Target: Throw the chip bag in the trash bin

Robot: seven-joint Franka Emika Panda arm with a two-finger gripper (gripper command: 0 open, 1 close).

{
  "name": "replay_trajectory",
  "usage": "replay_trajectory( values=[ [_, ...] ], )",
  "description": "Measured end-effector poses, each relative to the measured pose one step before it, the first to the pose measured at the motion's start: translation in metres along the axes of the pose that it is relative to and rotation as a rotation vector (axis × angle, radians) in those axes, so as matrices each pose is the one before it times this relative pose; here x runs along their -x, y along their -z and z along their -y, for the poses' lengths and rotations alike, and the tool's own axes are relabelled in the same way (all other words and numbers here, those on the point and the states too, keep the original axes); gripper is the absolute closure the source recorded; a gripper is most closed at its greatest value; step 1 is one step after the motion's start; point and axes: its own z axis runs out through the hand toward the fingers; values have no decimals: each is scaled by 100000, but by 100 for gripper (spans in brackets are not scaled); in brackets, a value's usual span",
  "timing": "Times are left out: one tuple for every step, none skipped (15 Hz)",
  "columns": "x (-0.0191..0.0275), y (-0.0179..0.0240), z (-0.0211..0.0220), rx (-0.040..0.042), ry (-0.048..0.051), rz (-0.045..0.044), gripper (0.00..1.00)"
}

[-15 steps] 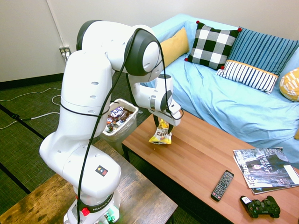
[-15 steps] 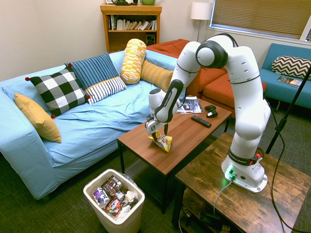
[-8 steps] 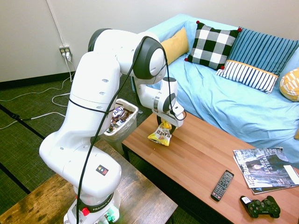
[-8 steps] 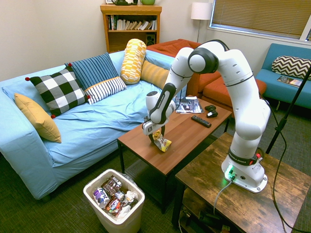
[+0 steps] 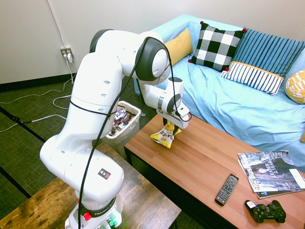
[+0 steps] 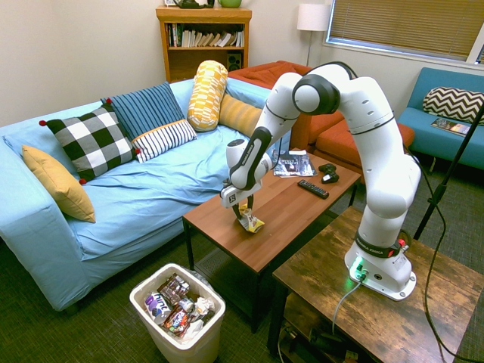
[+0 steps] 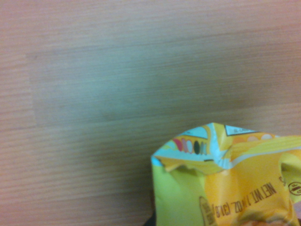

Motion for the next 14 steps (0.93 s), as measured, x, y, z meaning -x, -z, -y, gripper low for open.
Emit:
replay_trajectory(
  values=[
    [-192,65,-62,30,-358,424,100],
    [-227,84,-155,319,-493,423,100],
    [-187,186,-133,73,-61,625,100],
    [-86,490,26,-476,77,-16,100],
    [112,972,222,-1037,326,-595,100],
    [474,1320,377,-1221,711,-758,100],
    [959,1672,539,-756,1015,-829,100],
    [1465,1973,859,-516,1246,-1353,100],
    [1743,2038,1131,-501,1581,-1899,100],
    [1953,1824,1272,-289,1754,-1676,100],
    [2060,1424,1363,117,2331,-1015,100],
    [2050,1042,1548,283,2562,-708,100],
    [2155,818,1762,575,2660,-473,100],
    [2403,595,2091,687,3078,-328,100]
  ],
)
